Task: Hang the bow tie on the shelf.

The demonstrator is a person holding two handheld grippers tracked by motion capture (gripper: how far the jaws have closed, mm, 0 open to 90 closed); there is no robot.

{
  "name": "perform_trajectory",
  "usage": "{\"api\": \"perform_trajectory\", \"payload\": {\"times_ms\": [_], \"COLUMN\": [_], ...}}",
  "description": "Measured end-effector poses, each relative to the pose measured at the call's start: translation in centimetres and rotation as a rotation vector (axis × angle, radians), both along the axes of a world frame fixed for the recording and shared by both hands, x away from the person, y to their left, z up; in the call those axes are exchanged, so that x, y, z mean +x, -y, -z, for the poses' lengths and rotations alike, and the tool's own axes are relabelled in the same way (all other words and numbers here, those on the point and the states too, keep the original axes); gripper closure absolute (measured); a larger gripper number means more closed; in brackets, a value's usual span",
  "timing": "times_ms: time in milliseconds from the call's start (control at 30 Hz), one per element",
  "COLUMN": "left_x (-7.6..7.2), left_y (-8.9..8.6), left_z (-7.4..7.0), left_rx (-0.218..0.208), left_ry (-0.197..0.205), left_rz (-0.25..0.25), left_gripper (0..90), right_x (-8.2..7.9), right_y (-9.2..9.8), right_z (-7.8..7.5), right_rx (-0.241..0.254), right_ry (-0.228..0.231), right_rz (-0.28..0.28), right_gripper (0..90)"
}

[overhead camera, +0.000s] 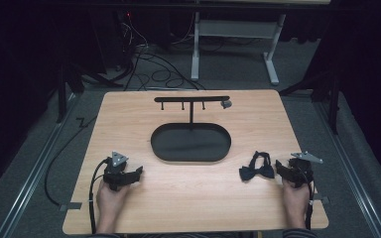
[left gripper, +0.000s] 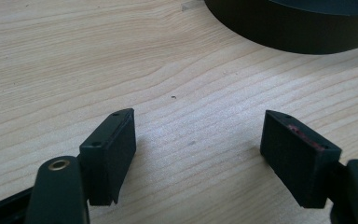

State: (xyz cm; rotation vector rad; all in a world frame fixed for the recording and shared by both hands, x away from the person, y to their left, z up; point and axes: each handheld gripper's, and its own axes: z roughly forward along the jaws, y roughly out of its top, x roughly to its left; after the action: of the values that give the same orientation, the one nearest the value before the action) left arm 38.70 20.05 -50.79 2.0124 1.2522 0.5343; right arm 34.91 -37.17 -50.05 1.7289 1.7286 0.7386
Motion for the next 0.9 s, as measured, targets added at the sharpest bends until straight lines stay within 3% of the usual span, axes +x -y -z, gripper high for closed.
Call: {"api": "perform_trajectory", "payload": {"times_ms": [667,900], "left_x": [0.00,0.00], "left_y": [0.01,0.03], "left_z": [-0.01,0.00], "left_rx": [0.001,-0.001], "left_ry": [0.000,0.001], "left_rz": [0.000,-0.002], "left_gripper": [27.1,27.1], "right_x": [0.09,0.12], "right_y": [-0.02,0.03], "right_z": [-0.01,-0.04], "right_rx": [0.003,0.014], "right_ry": [0.000,0.005], "right_rz": [-0.020,-0.020], "right_gripper": [46.7,52.7]}}
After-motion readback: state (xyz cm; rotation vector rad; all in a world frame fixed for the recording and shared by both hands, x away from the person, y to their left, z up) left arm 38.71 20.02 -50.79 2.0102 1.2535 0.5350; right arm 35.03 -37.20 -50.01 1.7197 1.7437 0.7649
